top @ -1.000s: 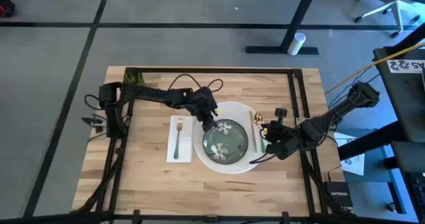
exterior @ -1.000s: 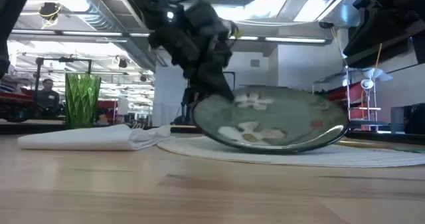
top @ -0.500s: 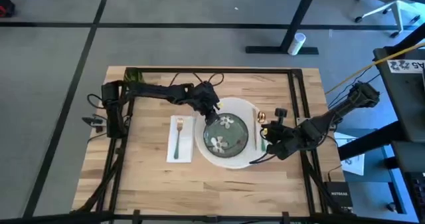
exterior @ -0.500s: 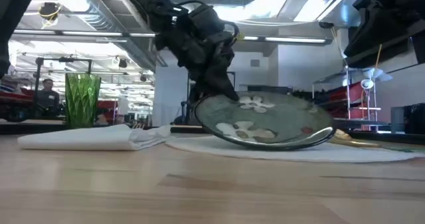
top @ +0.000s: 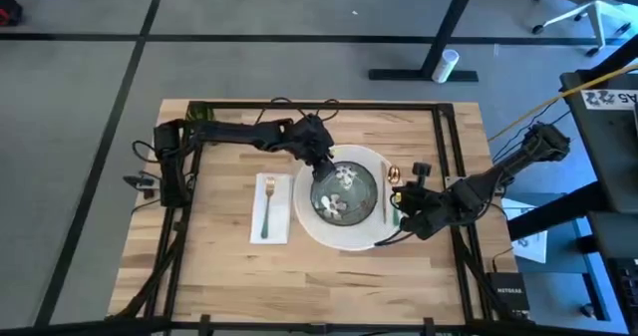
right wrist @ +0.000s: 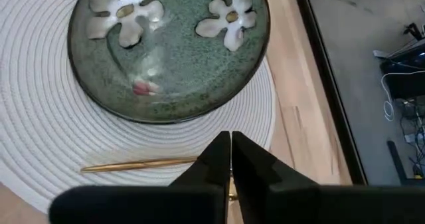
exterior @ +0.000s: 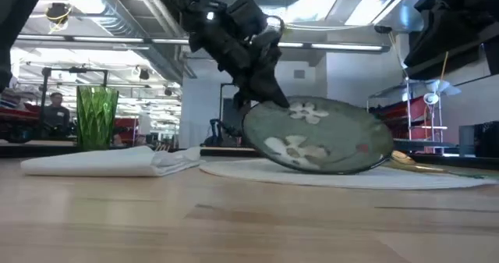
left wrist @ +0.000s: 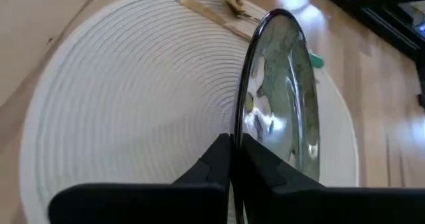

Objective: Set table place
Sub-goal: Put the green plate on the white table mat to the left of the gold table knife

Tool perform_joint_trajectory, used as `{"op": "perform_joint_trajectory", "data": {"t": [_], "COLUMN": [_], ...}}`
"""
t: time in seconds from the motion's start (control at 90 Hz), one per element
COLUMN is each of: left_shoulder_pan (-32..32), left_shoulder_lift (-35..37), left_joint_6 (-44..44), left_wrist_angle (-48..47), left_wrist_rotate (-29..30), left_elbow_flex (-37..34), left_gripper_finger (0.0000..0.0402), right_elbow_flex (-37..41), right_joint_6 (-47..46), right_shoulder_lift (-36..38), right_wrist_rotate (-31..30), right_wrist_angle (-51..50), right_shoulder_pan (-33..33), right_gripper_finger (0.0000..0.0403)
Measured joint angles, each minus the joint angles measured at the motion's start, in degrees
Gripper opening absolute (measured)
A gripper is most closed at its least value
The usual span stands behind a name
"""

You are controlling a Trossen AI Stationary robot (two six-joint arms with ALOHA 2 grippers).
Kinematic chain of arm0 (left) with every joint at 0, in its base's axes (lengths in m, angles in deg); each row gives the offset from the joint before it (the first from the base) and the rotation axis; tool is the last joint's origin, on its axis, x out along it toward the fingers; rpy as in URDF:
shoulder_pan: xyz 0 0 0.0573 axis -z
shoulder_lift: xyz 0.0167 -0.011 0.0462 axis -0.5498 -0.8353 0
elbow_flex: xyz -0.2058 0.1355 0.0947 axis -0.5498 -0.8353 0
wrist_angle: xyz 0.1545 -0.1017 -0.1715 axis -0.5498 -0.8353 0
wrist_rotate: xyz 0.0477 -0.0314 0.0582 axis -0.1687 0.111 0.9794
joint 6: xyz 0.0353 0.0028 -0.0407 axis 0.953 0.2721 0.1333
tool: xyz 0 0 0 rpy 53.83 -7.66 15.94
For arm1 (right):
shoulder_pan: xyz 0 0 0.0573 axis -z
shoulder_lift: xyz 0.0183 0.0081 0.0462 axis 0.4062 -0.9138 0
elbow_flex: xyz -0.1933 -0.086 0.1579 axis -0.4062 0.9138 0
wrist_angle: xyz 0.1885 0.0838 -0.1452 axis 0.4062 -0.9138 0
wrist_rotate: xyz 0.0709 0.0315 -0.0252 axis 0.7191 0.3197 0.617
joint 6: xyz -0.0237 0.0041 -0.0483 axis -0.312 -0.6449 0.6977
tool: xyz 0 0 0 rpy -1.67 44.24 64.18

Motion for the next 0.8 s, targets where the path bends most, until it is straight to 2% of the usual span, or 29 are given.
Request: {"op": "perform_joint_trajectory", "data": {"t": [0.8], "left_shoulder_pan": [0.1], "left_shoulder_lift": [-1.3], "left_joint_6": [1.5], "left_wrist_angle": [0.6], "left_wrist_rotate": [1.1], "left_elbow_flex": [0.0], "left_gripper_finger": [0.0112], "right_elbow_flex": [0.0], "right_joint_6": [0.0], "right_shoulder_lift": [0.0], "right_wrist_rotate": [1.1], "right_wrist_angle": [0.4], "right_shoulder_pan": [0.0], "right_gripper_finger": [0.0001]}}
